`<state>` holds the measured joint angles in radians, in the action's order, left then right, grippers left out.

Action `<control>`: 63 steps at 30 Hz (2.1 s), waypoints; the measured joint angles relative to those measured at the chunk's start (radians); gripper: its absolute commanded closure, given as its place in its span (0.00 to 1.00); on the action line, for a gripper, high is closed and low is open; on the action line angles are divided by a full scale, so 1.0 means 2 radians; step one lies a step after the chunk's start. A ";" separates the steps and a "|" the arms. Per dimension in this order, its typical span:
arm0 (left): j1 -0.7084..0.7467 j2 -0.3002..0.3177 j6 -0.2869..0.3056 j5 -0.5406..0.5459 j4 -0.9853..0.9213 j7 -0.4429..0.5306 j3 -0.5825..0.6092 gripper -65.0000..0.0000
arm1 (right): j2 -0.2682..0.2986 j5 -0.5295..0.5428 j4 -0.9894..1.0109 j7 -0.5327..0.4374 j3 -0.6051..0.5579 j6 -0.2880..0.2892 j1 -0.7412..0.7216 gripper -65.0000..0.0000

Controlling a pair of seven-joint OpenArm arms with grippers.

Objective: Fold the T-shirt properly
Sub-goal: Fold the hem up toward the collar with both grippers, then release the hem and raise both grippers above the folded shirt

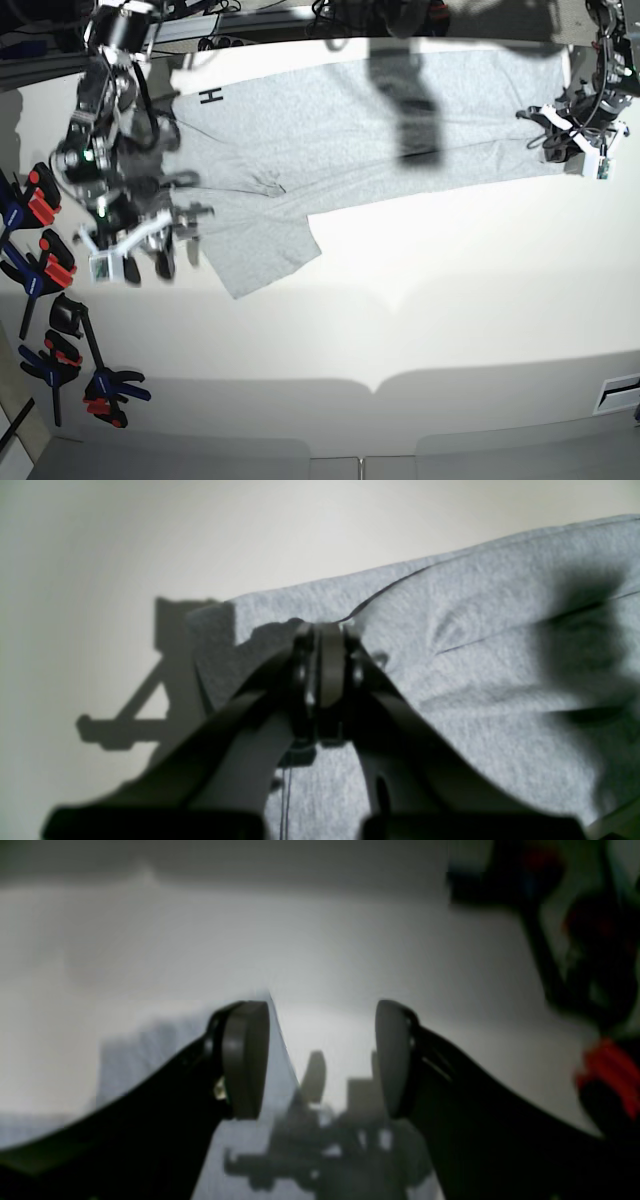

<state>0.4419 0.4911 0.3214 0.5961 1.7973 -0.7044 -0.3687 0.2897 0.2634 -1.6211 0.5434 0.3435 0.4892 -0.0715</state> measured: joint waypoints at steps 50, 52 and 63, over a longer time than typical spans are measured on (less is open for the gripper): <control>-0.001 -0.020 0.000 -0.035 0.000 0.039 -0.002 1.00 | -0.036 -0.065 -0.179 0.199 -0.095 0.019 0.130 1.00; 0.000 -0.025 0.000 -0.033 0.000 0.038 -0.002 1.00 | -0.035 -0.066 -0.222 0.203 -0.061 0.021 0.173 1.00; 0.025 -0.023 0.063 -0.035 0.052 0.008 -0.002 1.00 | -0.036 -0.021 -0.280 0.200 0.053 0.021 0.301 1.00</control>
<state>0.4923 0.4458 0.4473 0.5255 1.9018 -0.6888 -0.3721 0.2184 0.2214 -2.1815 0.9443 0.4503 0.5320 0.5308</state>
